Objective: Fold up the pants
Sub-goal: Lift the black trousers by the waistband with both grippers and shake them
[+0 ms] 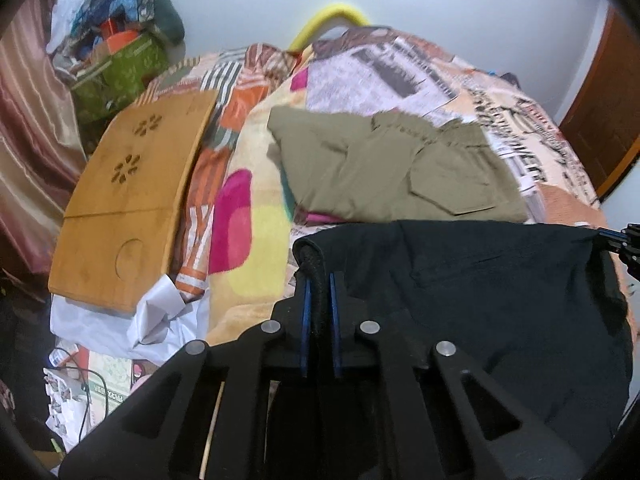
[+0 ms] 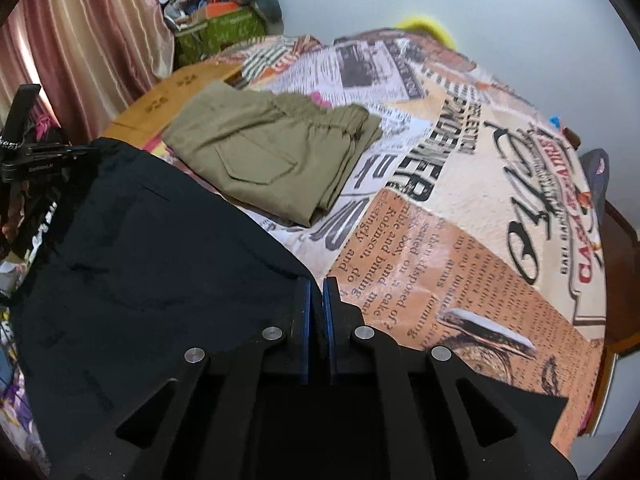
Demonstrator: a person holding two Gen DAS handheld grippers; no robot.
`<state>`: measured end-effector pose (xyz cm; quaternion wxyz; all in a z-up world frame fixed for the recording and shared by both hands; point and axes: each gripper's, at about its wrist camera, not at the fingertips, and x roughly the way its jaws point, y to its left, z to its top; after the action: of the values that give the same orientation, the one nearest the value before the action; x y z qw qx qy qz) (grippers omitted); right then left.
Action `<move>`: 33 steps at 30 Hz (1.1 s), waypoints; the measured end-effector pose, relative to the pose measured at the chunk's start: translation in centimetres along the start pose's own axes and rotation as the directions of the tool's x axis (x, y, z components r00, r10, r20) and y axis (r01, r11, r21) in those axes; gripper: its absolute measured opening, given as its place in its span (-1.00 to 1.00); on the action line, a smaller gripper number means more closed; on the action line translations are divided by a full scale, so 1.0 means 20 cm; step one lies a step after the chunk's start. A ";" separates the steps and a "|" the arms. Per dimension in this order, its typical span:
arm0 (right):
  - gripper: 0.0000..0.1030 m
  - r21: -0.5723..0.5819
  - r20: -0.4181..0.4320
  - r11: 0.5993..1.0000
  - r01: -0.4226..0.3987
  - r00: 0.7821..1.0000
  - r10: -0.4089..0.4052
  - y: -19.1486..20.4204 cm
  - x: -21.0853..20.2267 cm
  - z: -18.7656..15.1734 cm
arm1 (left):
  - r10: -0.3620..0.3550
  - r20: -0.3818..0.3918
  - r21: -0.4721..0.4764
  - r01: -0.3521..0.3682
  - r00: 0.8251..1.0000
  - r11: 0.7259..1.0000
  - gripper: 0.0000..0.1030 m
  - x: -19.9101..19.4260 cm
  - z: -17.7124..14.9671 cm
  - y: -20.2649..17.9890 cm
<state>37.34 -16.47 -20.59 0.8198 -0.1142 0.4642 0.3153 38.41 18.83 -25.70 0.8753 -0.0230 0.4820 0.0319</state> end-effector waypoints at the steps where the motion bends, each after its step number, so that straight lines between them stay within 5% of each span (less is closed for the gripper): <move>1: -0.90 -0.003 0.009 1.000 0.003 1.000 -0.003 0.02 -0.03 0.00 | 0.001 0.015 0.008 -0.001 1.000 1.000 -0.86 -0.04 0.00 -0.01; 17: -0.90 -0.002 0.140 1.000 0.026 0.990 -0.025 0.27 -0.59 -0.25 | -0.042 0.162 0.030 0.038 0.986 0.999 -0.89 -0.67 -0.28 -0.06; 33: -0.90 0.006 0.145 1.000 -0.001 0.989 0.000 0.51 -0.76 -0.59 | -0.025 0.201 -0.055 0.036 0.979 0.998 -0.97 -0.98 -0.81 0.05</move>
<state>17.21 -20.41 -13.20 0.8517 -0.0884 0.4042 0.3216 14.22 18.00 -17.86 0.9187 -0.0524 0.3899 0.0347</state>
